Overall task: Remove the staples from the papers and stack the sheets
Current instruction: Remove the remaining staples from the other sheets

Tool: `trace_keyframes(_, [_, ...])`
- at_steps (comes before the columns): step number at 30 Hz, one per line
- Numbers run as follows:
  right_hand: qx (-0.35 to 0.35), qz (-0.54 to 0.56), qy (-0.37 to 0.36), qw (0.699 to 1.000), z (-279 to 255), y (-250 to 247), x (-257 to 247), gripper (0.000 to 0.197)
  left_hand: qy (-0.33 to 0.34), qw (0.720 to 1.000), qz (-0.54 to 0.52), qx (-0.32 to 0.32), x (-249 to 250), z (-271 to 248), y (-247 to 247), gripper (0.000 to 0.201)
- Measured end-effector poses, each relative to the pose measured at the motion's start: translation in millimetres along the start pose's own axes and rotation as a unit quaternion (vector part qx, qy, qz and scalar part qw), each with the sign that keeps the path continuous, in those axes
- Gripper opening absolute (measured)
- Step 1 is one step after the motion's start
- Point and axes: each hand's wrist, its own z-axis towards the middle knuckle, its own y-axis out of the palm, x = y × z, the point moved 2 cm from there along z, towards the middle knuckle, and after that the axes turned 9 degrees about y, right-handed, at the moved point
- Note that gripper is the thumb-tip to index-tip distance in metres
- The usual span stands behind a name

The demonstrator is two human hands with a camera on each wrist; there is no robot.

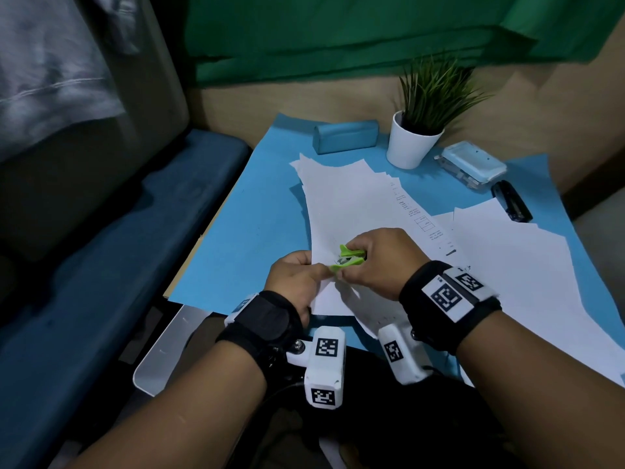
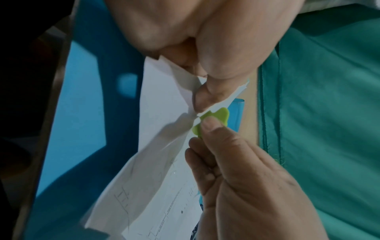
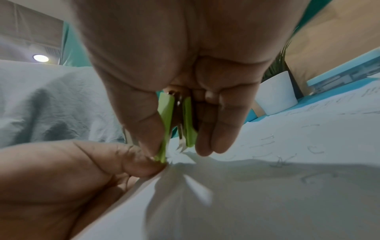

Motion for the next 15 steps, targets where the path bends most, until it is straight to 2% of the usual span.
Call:
trace_keyframes(4, [0.004,-0.019,0.013,1.0,0.3,-0.5,-2.9,0.051,0.007,1.0,-0.006,-0.005,-1.6,-0.6,-0.2,0.022])
trace_keyframes(15, [-0.025,0.023,0.053,0.998,1.6,1.6,-2.3,0.046,0.028,1.0,0.002,0.0,-1.3,-4.4,-1.2,0.022])
